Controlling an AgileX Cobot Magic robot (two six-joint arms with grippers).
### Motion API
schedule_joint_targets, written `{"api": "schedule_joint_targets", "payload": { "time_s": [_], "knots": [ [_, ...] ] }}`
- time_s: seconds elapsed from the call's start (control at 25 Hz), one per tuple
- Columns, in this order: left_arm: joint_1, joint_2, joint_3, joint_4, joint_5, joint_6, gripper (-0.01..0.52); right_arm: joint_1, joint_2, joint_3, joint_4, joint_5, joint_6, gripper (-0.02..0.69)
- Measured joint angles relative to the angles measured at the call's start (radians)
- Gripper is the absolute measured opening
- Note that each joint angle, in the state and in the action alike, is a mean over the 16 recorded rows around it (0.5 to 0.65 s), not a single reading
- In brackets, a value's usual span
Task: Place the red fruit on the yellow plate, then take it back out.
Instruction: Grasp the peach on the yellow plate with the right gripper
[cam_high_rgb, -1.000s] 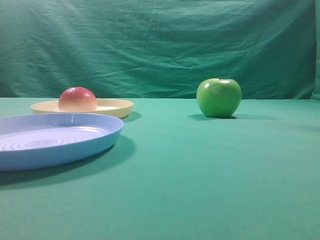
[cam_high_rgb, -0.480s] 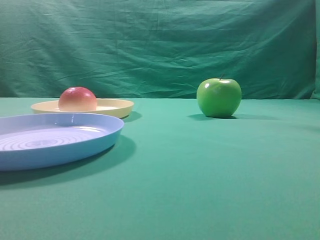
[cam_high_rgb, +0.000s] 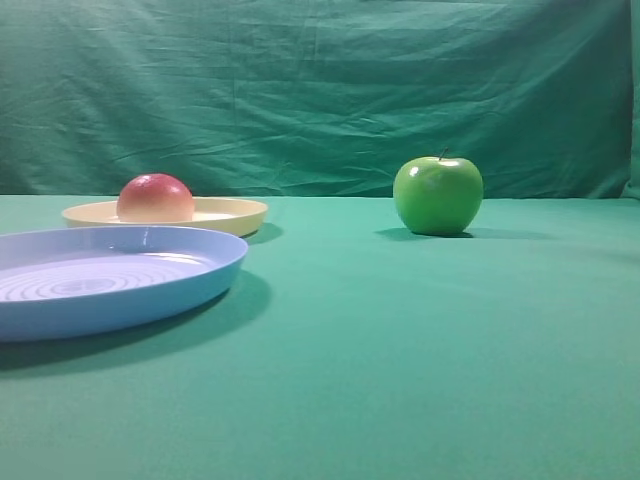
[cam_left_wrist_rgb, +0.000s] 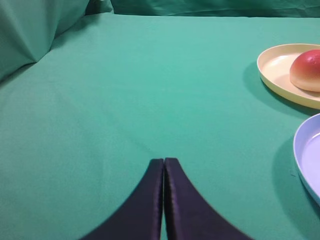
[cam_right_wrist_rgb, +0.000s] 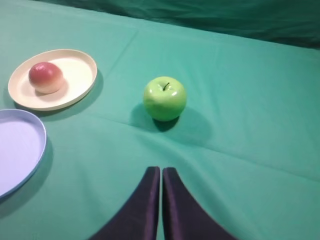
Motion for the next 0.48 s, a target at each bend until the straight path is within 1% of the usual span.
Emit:
{"api": "schedule_joint_targets", "payload": {
  "time_s": [0.28, 0.48],
  "knots": [
    [0.0, 0.0, 0.0, 0.0, 0.0, 0.0, 0.0, 0.017, 0.248, -0.171, 0.095, 0.08, -0.044, 0.0],
    [0.0, 0.0, 0.0, 0.0, 0.0, 0.0, 0.0, 0.018, 0.407, -0.279, 0.155, 0.131, -0.112, 0.0]
  ]
}}
